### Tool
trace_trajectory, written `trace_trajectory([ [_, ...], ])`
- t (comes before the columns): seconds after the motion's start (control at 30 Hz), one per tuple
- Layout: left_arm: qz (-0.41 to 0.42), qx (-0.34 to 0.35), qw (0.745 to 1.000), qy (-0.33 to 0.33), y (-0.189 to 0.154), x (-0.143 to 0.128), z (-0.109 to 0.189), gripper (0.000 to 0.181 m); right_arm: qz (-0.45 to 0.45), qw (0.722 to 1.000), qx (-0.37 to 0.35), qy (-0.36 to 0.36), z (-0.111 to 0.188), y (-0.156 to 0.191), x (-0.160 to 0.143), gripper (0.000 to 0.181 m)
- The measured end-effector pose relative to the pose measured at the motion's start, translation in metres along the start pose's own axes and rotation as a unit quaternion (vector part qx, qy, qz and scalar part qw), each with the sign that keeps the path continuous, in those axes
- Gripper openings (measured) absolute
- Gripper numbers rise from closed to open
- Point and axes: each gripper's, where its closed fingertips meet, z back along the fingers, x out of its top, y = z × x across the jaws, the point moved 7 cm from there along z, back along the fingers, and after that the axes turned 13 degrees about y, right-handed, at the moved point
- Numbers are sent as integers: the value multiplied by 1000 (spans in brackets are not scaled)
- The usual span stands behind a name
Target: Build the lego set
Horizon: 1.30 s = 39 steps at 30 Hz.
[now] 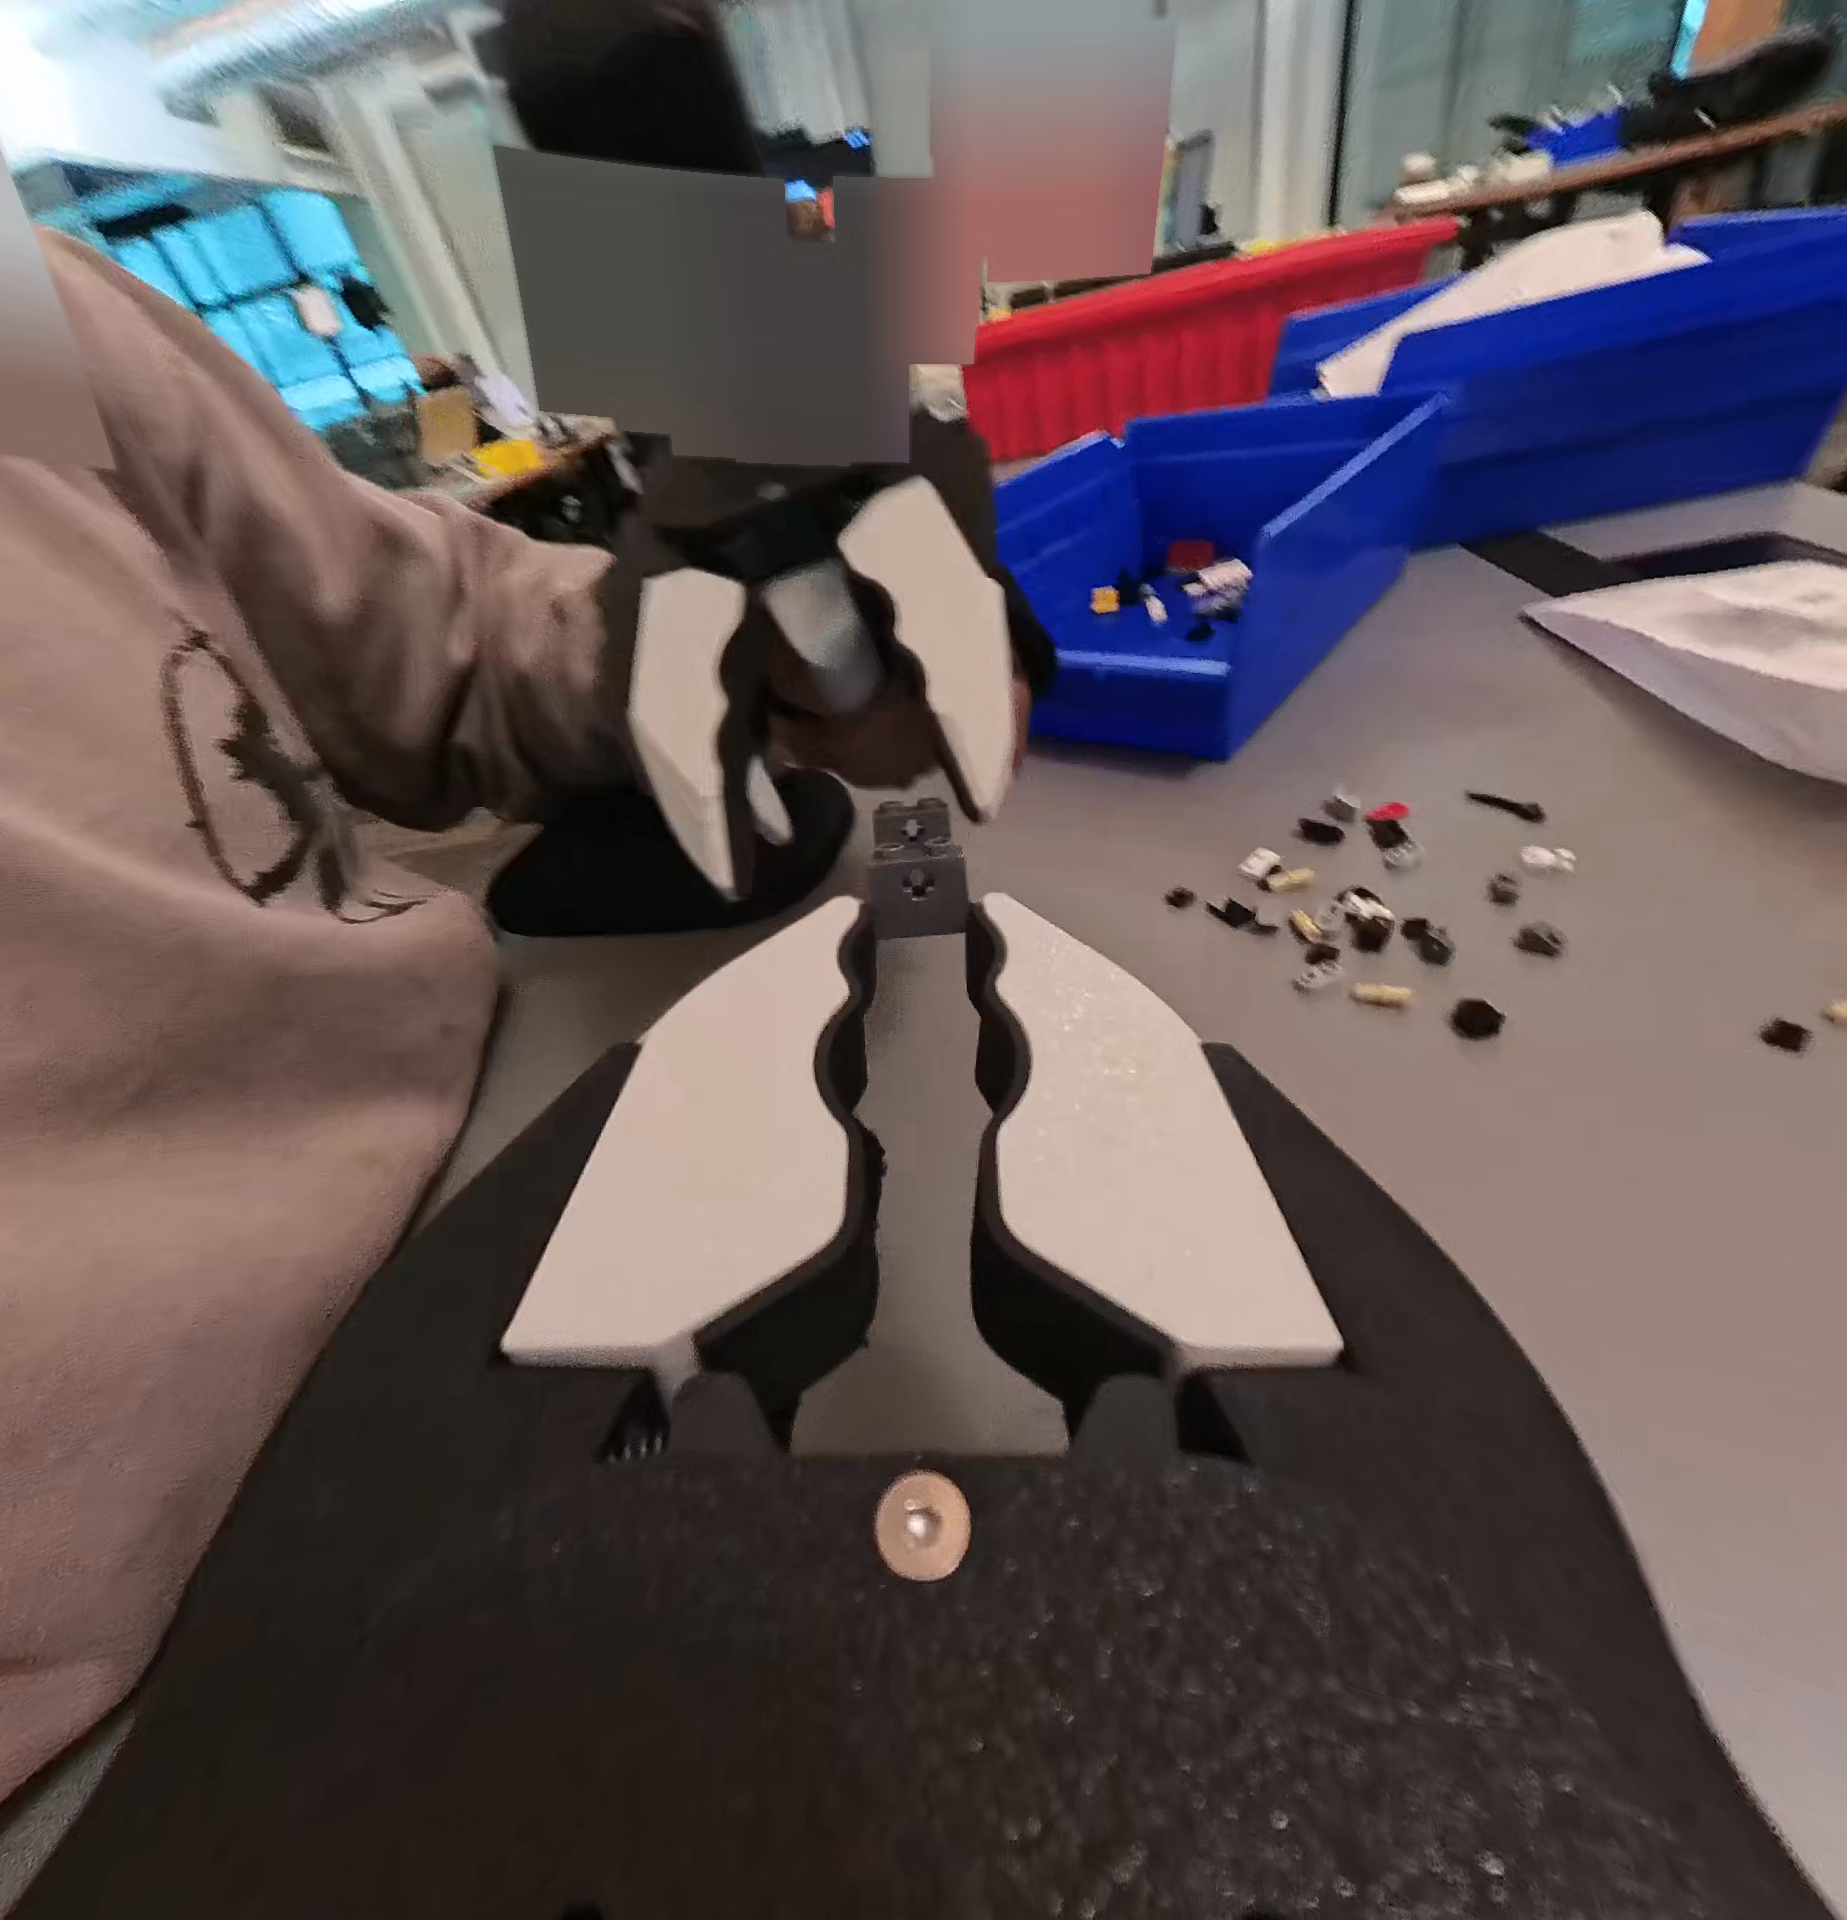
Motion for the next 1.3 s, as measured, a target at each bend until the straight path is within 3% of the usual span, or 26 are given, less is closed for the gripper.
trace_trajectory([
  [0.07, 19, -1, 1000, -15, 1, -2, -2, 41, 18, 1000, 12, -10, -2, 5, 1, 16],
  [0.13, 10, 7, 1000, -20, 0, -3, -4, 17, 36, 999, 7, -2, -6, 9, 1, 16],
  [0.2, 9, 11, 1000, -16, 0, -5, -4, 18, 47, 999, -4, 26, -5, 8, -1, 16],
  [0.27, -1, 28, 1000, 1, 2, -9, -3, 18, 84, 988, -39, 124, 4, -2, -5, 22],
  [0.33, 5, 34, 999, 4, 5, -15, -2, 18, 121, 955, -88, 257, 16, -25, -13, 48],
  [0.43, 20, 41, 999, 8, 11, -26, -3, 18, 142, 902, -72, 401, 14, -51, -29, 76],
  [0.53, 23, 55, 998, 13, 14, -30, -1, 18, 160, 868, -34, 468, 5, -62, -39, 85],
  [0.63, 31, 61, 998, 15, 16, -34, 1, 18, 150, 870, -9, 469, -4, -72, -50, 80],
  [0.7, 34, 64, 997, 16, 17, -36, 1, 18, 137, 884, 5, 446, -7, -73, -52, 60],
  [0.8, 39, 70, 997, 15, 19, -37, 3, 18, 126, 903, -31, 410, 6, -80, -43, 60],
  [0.93, 43, 71, 996, 18, 21, -39, 1, 18, 75, 909, -118, 392, 68, -104, -28, 60],
  [1.1, 40, 69, 997, 22, 20, -39, -2, 18, -6, 894, -205, 397, 160, -138, -53, 60],
  [1.2, 40, 66, 997, 27, 19, -38, -7, 18, -34, 896, -205, 392, 180, -148, -72, 60],
  [1.3, 39, 67, 996, 33, 17, -37, -11, 18, -47, 889, -198, 410, 179, -154, -91, 60],
])
